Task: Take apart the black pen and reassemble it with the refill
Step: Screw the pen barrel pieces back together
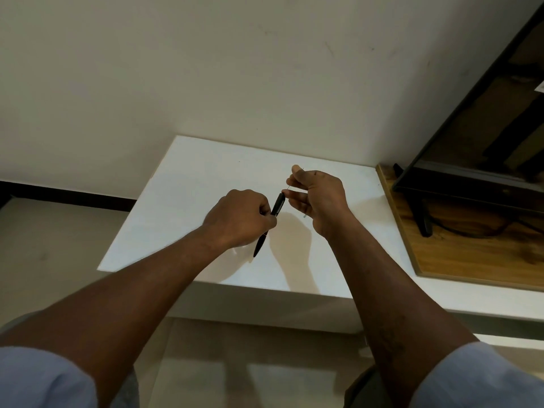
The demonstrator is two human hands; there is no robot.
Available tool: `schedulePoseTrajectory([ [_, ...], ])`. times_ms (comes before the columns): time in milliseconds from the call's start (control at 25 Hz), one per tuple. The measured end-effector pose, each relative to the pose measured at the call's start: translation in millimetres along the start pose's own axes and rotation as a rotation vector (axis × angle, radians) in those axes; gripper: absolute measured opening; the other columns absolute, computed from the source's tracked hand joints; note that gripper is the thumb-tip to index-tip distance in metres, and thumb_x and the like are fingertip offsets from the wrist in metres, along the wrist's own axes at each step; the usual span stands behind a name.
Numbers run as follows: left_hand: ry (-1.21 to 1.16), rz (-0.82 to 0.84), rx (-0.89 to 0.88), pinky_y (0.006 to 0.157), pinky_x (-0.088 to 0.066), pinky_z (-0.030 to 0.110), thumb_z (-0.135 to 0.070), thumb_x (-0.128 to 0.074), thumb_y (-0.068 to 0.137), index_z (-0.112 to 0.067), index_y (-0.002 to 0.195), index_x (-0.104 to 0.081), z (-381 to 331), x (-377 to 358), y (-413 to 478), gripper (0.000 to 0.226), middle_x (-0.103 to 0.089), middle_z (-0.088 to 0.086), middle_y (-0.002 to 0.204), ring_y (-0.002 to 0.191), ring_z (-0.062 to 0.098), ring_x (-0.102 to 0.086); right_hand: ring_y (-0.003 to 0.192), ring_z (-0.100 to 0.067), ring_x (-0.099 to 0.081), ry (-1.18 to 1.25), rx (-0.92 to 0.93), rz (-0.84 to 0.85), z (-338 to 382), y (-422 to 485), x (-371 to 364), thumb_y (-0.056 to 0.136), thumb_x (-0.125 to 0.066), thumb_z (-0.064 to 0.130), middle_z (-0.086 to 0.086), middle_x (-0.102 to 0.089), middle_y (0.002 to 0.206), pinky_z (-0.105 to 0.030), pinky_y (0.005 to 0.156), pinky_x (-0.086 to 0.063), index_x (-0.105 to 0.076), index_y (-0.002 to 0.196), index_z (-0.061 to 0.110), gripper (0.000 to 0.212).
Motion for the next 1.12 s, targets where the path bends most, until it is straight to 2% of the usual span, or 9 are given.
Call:
schedulePoseTrajectory([
  [200,0.015,-0.009,-0.013,0.072,-0.061,0.040,-0.041,-0.068,0.086,-0.028,0.078,-0.069,-0.4,1.5,0.9,0.015,-0.072,-0.009,0.072,0.067,0.013,-0.070,0.076,-0.020,-0.081,-0.013,0.020,0.005,0.8,-0.1,-1.6,0.096,-0.079,0.030,-0.005,-0.080,0.096,-0.025,0.063,-0.060,-0.067,0.091,0.008,0.025],
  [400,0.026,-0.008,-0.019,0.072,-0.061,0.040,-0.042,-0.067,0.087,-0.028,0.078,-0.069,0.3,1.1,1.9,0.016,-0.071,-0.010,0.070,0.067,0.013,-0.070,0.072,-0.018,-0.079,-0.016,0.034,-0.005,0.4,1.3,-1.5,0.096,-0.079,0.029,-0.005,-0.079,0.092,-0.024,0.063,-0.060,-0.068,0.088,0.009,0.024],
  [800,0.037,-0.009,-0.022,0.073,-0.060,0.040,-0.043,-0.069,0.088,-0.029,0.077,-0.067,1.0,0.7,1.7,0.018,-0.070,-0.009,0.071,0.068,0.013,-0.070,0.071,-0.016,-0.079,-0.036,0.035,-0.011,0.2,1.2,-2.3,0.096,-0.079,0.030,-0.003,-0.080,0.092,-0.024,0.062,-0.060,-0.070,0.097,0.007,0.025],
  [1120,0.033,-0.033,-0.019,0.072,-0.061,0.041,-0.044,-0.067,0.089,-0.028,0.079,-0.068,1.0,3.8,3.0,0.018,-0.071,-0.010,0.074,0.068,0.014,-0.070,0.077,-0.015,-0.078,-0.193,0.124,0.040,3.6,-0.9,-9.2,0.094,-0.080,0.035,0.001,-0.079,0.092,-0.029,0.068,-0.058,-0.073,0.088,0.014,0.022],
])
Point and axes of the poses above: each hand's wrist, its own y-axis towards the middle knuckle, its own x-axis out of the back of the hand, z = x × y, the point moved 6 cm from there along y, towards the middle knuckle
